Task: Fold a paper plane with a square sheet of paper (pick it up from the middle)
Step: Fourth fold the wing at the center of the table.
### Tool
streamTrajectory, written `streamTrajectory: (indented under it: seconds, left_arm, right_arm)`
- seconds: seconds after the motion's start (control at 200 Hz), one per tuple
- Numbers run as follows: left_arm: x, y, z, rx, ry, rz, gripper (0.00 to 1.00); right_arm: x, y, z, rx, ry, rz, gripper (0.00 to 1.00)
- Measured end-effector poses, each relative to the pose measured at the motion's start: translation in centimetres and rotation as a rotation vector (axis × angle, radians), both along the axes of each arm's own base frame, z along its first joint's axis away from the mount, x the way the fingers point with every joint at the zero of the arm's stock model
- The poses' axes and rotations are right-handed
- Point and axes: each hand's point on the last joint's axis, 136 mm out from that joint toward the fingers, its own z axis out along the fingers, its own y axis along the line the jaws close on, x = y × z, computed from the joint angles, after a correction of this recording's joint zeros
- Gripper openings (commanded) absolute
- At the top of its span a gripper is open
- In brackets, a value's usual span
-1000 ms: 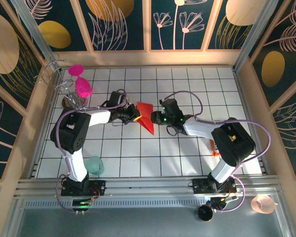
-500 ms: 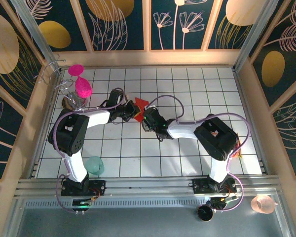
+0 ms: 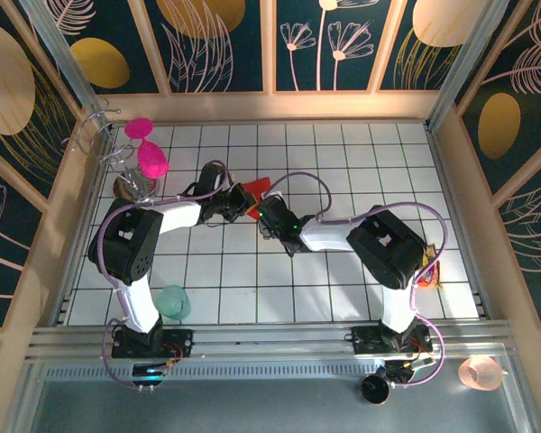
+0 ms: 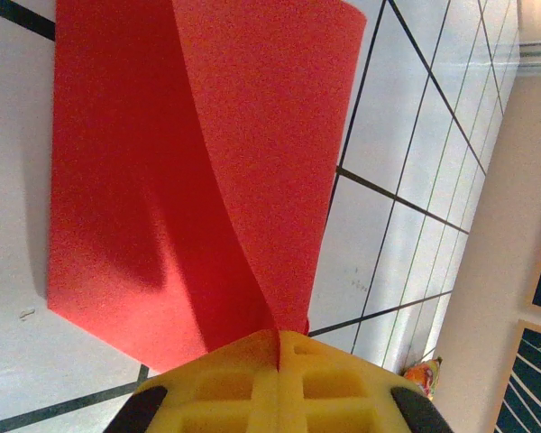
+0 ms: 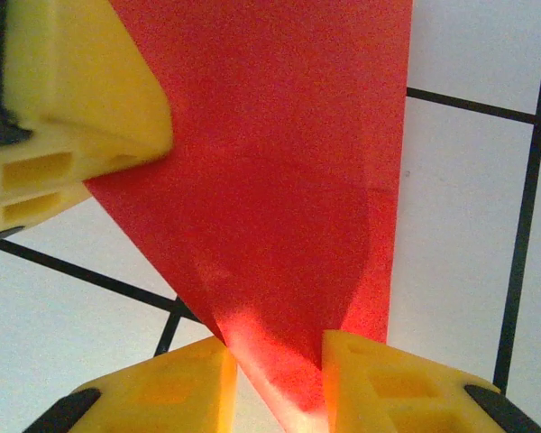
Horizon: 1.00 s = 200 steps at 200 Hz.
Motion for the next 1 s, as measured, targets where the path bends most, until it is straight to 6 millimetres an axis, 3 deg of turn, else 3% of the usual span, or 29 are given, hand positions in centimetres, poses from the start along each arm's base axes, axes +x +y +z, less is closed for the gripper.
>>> streamTrajectory:
  seconds: [0.501, 1.001]
  left_arm:
    - [-0.15, 0.12, -0.24, 0.012, 0.013, 0.004, 0.06]
    - [-0.13, 0.1, -0.12, 0.016, 0.024, 0.004, 0.07]
  right_arm:
    - [-0.1, -0.54, 0.02, -0.089, -0.052, -0.01, 0.43]
    - [-0.23, -0.52, 0.2, -0.191, -0.125, 0.019, 0.44]
